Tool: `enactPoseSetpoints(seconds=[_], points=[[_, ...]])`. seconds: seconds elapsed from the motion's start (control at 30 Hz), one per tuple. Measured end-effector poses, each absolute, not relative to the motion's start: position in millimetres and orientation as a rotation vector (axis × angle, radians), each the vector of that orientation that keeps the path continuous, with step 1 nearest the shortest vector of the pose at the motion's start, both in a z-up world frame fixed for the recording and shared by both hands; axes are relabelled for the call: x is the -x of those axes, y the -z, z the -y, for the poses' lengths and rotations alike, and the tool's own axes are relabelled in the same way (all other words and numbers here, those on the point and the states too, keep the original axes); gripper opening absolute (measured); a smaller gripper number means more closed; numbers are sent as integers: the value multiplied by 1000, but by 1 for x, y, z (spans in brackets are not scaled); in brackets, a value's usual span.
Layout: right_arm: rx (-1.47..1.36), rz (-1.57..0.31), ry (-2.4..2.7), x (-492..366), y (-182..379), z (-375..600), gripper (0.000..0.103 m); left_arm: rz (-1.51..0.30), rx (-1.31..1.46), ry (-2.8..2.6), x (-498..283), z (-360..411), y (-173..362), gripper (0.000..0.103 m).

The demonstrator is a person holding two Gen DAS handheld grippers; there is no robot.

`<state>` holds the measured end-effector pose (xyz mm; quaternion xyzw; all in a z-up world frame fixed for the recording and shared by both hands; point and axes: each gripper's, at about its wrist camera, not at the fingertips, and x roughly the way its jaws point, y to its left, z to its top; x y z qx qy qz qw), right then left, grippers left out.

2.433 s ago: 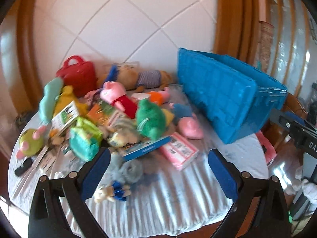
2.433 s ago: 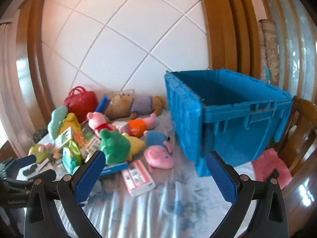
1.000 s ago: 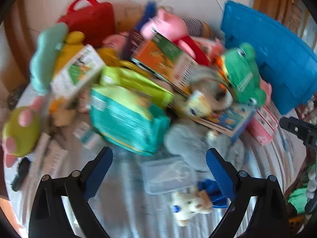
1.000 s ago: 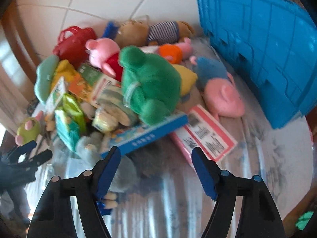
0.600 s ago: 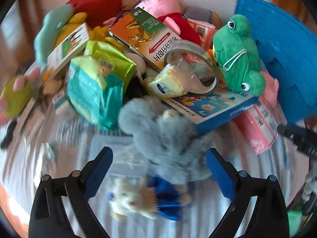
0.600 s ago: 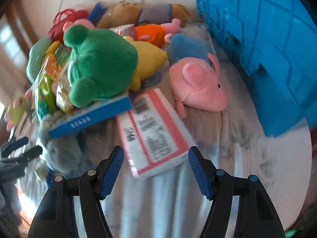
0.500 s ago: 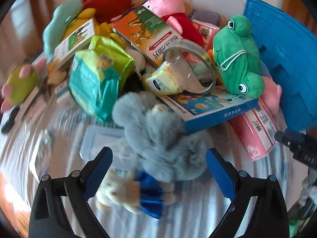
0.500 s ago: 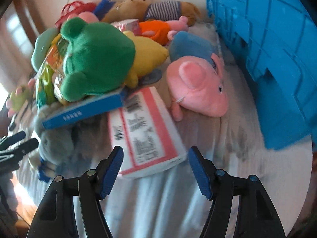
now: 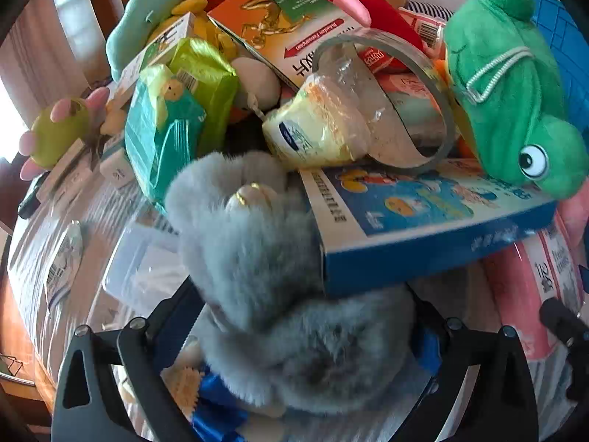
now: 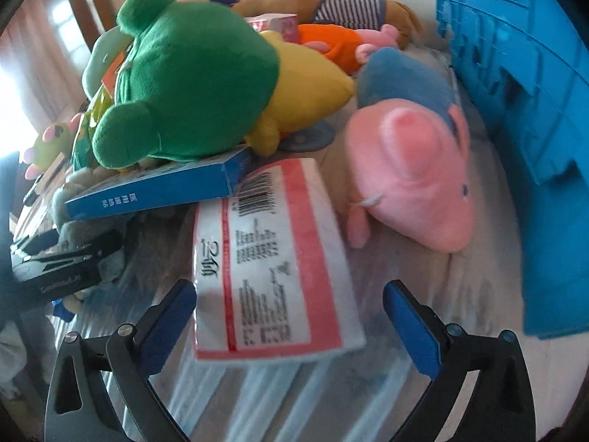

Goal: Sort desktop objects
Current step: 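Grasp the grey fluffy plush with the left gripper while the right grasps the pink tissue pack, then lift and carry the grey plush with the left while the right carries the tissue pack to the crate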

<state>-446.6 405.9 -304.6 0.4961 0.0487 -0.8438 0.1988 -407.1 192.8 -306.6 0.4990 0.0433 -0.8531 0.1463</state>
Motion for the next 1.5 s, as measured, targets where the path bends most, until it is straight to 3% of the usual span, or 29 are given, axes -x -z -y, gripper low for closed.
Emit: enactPoseSetpoints(seconds=[0.17,0.2,0.23,0.37,0.57,0.7,0.93,1.1,1.33,1.5], points=[[-1395,-194,2363,448,319,-390,103,-113,-1493,2443,416,-191,322,97],[-1398,-199,2365,448,322,-389,103,-94,-1492,2449,416,-191,322,93],[-1401,-202,2368,448,324,-388,103,-97,-1498,2467,417,-191,322,78],[-1415,-207,2380,449,325,-384,103,-144,-1502,2494,414,-182,315,64],[-1435,-215,2399,450,327,-378,103,-139,-1457,2552,399,-172,290,58],[-1449,-221,2411,450,328,-373,97,-130,-1427,2581,385,-162,270,55],[-1460,-248,2424,434,302,-369,93,-114,-1400,2650,368,-137,246,38],[-1484,-218,2440,414,285,-374,92,-166,-1485,2658,367,-133,263,38],[-1518,-150,2472,402,290,-385,94,-109,-1531,2624,382,-146,290,71],[-1503,-153,2492,398,302,-383,96,-39,-1501,2605,395,-153,306,71]])
